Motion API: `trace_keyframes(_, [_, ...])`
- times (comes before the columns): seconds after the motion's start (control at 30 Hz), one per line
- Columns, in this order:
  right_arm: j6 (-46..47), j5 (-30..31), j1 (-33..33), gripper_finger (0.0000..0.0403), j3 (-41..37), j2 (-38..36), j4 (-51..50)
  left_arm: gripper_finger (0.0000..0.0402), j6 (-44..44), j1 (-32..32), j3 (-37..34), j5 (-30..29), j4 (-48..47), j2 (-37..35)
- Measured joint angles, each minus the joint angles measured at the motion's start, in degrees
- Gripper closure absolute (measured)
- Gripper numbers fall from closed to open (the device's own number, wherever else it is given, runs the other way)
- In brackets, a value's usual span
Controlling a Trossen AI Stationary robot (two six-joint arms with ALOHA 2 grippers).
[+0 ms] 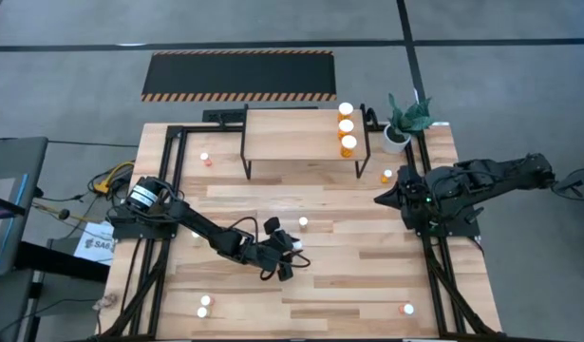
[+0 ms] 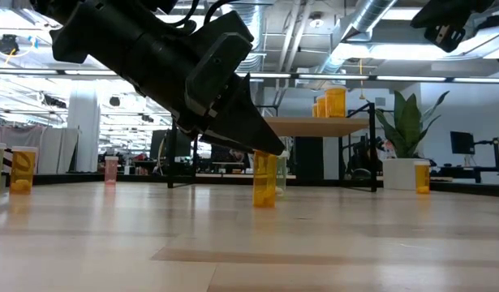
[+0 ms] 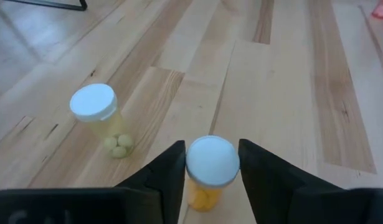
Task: Pick and place medicine bottles onto shelf by color
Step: Put the center bottom small orange pill bottle to the top of the shelf
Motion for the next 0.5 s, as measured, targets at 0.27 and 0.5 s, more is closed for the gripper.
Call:
trace_keyframes(0.27, [0.07,-0.02,0.0,0.0389,0.0,0.0,0.0,0.0291,-0.14,0.02,0.0,-0.02,0.08,0.0])
trace_keyframes(0.5, [2.1,-0.02,0.0,0.0388,0.02,0.0,0.02,0.0293,-0.36,0.12,0.85,-0.04,2.44,-2.4])
